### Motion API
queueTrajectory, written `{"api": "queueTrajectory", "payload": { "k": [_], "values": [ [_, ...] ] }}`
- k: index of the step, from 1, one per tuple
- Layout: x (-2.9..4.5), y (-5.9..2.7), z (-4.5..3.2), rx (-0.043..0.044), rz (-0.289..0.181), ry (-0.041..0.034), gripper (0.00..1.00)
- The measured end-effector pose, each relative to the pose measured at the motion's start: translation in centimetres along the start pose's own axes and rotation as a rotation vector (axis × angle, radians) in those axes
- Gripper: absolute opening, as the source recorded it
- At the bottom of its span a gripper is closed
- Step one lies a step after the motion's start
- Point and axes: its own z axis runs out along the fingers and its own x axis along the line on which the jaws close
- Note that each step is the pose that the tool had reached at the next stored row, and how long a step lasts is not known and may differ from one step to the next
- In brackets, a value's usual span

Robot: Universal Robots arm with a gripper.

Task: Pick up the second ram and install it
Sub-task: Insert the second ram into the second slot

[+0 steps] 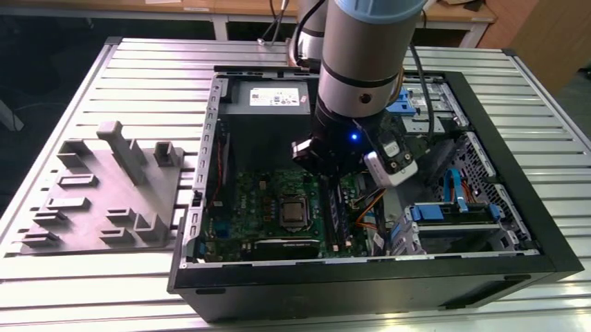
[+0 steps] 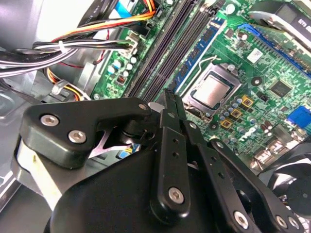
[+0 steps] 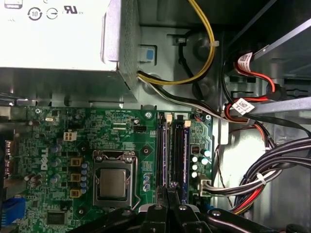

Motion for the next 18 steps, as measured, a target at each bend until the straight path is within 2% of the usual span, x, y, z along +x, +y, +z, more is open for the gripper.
{"api": "queueTrajectory", "payload": {
  "k": [7,18],
  "values": [
    [0.01,-0.37,0.61,-0.0017,0.000,0.0000,0.11],
    [-0.08,-0.42,1.33,-0.0027,-0.012,0.0005,0.11]
  ]
}}
